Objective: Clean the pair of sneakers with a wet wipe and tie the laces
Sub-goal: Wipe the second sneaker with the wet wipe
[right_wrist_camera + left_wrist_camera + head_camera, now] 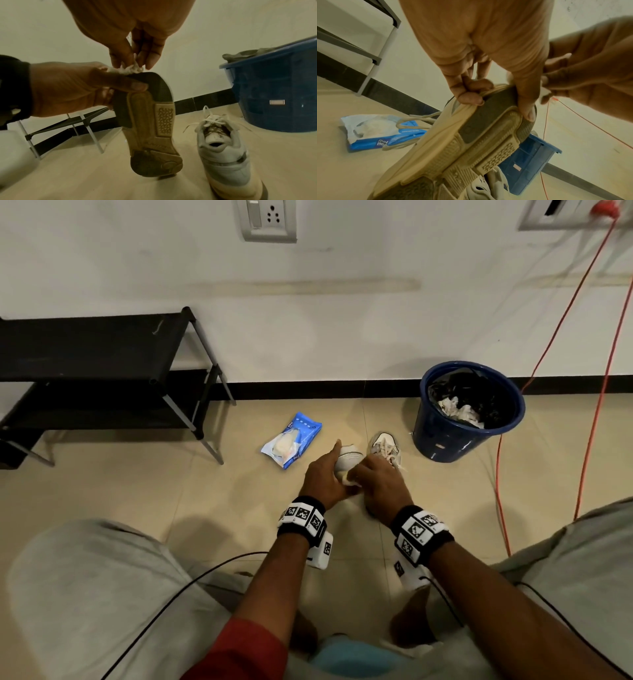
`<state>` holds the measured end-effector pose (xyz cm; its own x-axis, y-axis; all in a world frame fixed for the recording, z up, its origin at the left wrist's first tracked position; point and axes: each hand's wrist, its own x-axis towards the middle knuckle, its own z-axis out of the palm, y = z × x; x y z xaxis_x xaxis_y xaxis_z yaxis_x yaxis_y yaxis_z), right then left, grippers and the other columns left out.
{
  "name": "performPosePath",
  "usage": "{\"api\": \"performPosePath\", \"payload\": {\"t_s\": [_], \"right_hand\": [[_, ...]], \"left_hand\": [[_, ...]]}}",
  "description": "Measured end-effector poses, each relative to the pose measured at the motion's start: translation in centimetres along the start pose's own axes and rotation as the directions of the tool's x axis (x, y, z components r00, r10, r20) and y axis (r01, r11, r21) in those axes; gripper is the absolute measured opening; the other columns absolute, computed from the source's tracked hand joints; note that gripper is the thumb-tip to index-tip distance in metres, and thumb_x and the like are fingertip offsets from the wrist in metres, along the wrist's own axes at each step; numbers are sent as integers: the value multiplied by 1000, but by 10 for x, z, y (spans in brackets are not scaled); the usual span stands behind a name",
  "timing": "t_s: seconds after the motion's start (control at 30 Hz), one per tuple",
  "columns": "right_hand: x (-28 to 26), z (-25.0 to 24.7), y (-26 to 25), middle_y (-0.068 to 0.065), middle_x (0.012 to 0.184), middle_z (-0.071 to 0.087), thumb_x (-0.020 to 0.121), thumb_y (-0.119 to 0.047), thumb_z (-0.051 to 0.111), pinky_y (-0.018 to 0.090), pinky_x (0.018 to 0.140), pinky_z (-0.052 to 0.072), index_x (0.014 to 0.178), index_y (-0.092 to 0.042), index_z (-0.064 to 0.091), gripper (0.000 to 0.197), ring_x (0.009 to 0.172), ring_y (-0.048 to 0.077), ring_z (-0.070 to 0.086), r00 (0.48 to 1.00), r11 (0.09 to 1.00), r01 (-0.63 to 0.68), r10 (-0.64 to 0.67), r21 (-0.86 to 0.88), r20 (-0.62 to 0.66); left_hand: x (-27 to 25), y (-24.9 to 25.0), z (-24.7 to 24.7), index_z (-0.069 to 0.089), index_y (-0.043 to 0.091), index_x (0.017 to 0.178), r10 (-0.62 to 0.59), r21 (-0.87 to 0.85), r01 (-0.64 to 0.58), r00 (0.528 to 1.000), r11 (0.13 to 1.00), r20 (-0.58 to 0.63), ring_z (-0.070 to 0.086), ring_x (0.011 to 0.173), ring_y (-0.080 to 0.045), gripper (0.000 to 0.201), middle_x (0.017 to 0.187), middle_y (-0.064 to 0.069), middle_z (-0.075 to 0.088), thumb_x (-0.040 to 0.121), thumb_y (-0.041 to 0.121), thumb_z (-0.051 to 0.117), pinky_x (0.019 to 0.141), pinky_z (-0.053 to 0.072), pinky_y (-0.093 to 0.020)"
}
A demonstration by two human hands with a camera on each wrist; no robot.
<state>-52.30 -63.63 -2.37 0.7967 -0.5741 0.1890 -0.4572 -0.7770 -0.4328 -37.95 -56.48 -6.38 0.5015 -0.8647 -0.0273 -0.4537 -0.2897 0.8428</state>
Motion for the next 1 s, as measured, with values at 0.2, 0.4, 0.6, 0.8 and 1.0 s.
{"api": "performPosePath", "payload": {"t_s": [0.2,0.4,0.6,0.8,1.0], "right_hand": [[1,-3,23,3,82,56,77,-13,72,32,56,43,89,-16,73,13,79,25,52,978,991,-132,128,-11,-166],[0,7,-8,2,91,59,72,-2,74,29,61,44,90,-23,76,28,83,22,54,990,999,15,-9,39,-143],[2,7,14,2,87,58,75,-2,66,32,63,46,90,-22,77,27,82,23,54,962,985,-129,152,115,-226],[1,19,-24,1,83,62,69,-9,77,30,62,44,87,-22,77,22,80,25,55,992,992,-6,22,124,-126],[18,28,-13,8,81,64,83,-8,61,36,70,49,98,-17,76,22,77,30,61,934,911,-300,341,284,-105]], "left_hand": [[0,-3,1,29,19,154,-7,24,8,999,1000,-49,56,123,-15,125,136,-3,59,54,74,78,102,48,-35],[7,2,-9,24,16,156,-58,6,57,998,998,27,48,133,-20,118,144,-7,51,60,46,86,103,37,-22],[0,10,-22,31,14,154,-69,-50,68,998,996,-4,45,132,-11,124,147,-3,48,50,70,70,101,34,-17],[-3,15,-32,28,36,148,-109,141,84,977,986,181,55,120,-23,114,135,-5,52,43,57,69,100,50,-42],[-21,13,-44,34,40,133,-178,421,89,968,903,176,59,105,-26,98,118,2,59,49,46,85,81,53,-42]]}}
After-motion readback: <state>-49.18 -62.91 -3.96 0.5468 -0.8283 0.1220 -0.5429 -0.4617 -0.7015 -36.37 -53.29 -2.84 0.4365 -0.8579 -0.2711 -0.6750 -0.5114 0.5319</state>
